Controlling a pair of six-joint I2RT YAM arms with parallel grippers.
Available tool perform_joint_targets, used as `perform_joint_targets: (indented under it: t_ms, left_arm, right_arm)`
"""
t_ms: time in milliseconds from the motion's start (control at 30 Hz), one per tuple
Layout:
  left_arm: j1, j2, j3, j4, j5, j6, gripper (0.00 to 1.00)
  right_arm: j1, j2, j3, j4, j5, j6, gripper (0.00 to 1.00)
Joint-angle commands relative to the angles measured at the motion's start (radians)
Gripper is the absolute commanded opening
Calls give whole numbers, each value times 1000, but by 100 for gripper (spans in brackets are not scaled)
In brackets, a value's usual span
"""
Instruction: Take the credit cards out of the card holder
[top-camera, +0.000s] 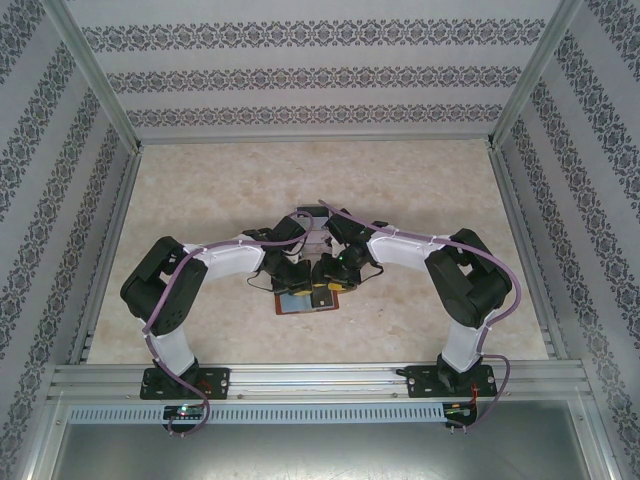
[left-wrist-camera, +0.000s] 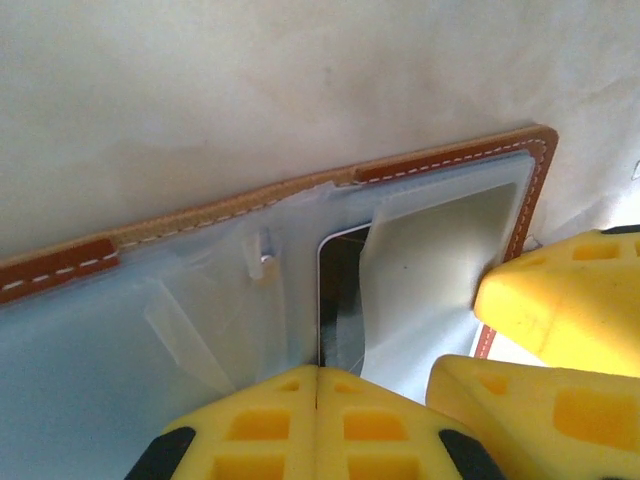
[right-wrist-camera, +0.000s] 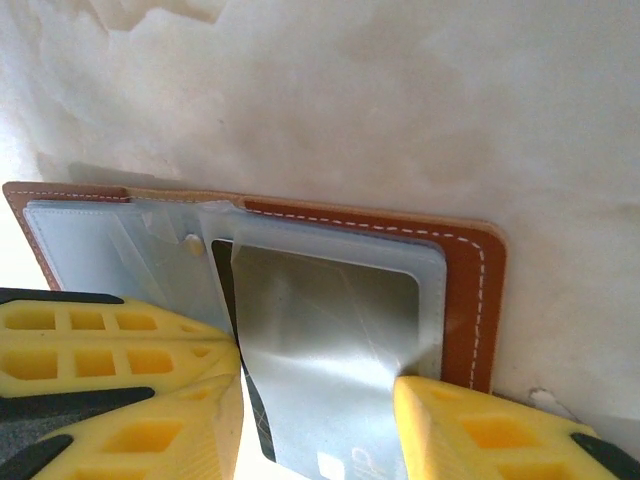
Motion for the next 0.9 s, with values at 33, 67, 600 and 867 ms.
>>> perform_joint_targets:
  t_ms: [33, 67, 600, 867]
  left_arm:
    - [2, -7, 2, -111, -58, 21, 1]
    - [2, -7, 3, -111, -58, 21, 1]
    - [2, -35, 29, -56, -11, -11, 1]
    - [1, -14, 31, 3, 30, -35, 1]
  right_arm:
    - [-11, -8, -3, -98, 73, -13, 49]
    - [-10, -11, -2, -98, 73, -12, 50]
    - [-12, -48, 14, -99, 65, -7, 52]
    - [-13, -46, 12, -95, 61, -5, 52]
